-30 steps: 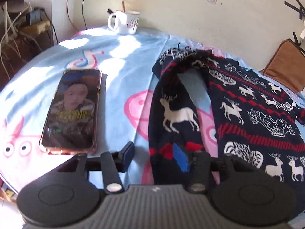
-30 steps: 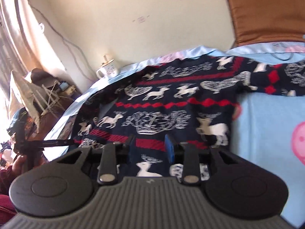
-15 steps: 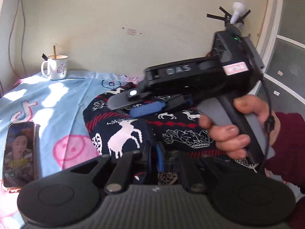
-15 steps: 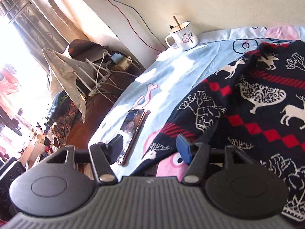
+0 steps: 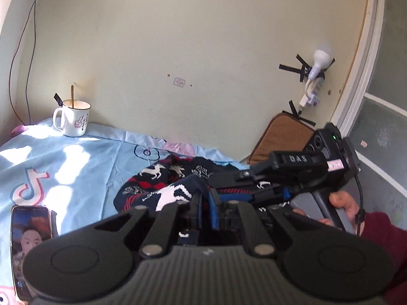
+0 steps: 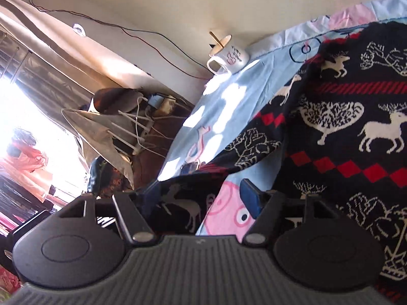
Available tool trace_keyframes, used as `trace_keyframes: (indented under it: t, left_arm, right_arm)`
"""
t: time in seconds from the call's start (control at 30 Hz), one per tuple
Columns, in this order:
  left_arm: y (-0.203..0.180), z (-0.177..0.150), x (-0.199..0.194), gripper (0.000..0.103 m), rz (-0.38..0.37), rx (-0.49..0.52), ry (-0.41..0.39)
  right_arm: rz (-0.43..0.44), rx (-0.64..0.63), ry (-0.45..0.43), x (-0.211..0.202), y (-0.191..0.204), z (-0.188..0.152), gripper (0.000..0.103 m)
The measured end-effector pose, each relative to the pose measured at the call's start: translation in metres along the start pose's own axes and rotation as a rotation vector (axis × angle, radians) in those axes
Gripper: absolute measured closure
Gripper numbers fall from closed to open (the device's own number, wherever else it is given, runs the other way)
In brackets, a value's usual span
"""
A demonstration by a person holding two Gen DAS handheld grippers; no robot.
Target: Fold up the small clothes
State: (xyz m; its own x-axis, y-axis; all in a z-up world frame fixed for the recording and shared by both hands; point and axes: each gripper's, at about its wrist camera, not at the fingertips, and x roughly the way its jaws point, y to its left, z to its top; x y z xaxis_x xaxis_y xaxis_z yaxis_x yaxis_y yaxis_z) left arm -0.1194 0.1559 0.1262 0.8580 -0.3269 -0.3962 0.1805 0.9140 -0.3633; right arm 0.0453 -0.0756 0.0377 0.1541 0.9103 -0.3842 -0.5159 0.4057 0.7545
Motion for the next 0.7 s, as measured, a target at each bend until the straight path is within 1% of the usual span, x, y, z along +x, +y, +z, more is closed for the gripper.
trace_keyframes:
  t: [0.07, 0.17, 0.23, 0.33, 0.4, 0.5, 0.57, 0.63, 0.67, 0.7]
  left_arm:
    - [0.003, 0.010, 0.003, 0.097, -0.008, -0.024, -0.006]
    - [0.005, 0.020, 0.012, 0.097, -0.050, -0.069, -0.001]
    - [0.006, 0.024, 0.018, 0.097, -0.061, -0.090, 0.005]
    - [0.003, 0.028, 0.028, 0.097, -0.052, -0.089, 0.020]
    - [-0.003, 0.029, 0.037, 0.097, -0.056, -0.082, 0.043]
    - [-0.015, 0.030, 0.053, 0.097, -0.074, -0.062, 0.080]
    - [-0.025, 0.031, 0.061, 0.097, -0.096, -0.041, 0.094]
    - [-0.037, 0.033, 0.066, 0.097, -0.122, -0.013, 0.099]
    - [-0.042, 0.033, 0.068, 0.097, -0.129, 0.003, 0.098]
    - [-0.046, 0.034, 0.069, 0.095, -0.129, 0.020, 0.094]
  right_arm:
    - [0.046, -0.010, -0.020, -0.007, 0.004, 0.000, 0.031]
    - [0.119, -0.034, -0.057, -0.017, 0.005, -0.004, 0.030]
    - [0.160, -0.091, -0.102, -0.029, 0.008, -0.012, 0.030]
    - [0.169, -0.192, -0.140, -0.045, 0.013, -0.026, 0.026]
    - [0.130, -0.247, -0.171, -0.051, 0.018, -0.032, 0.025]
    - [0.018, -0.390, -0.196, -0.048, 0.032, -0.037, 0.023]
    - [-0.057, -0.483, -0.183, -0.038, 0.035, -0.041, 0.021]
    - [-0.086, -0.530, -0.174, -0.025, 0.031, -0.042, 0.022]
    - [-0.093, -0.548, -0.169, -0.017, 0.027, -0.041, 0.035]
    - [-0.108, -0.562, -0.158, -0.010, 0.024, -0.037, 0.074]
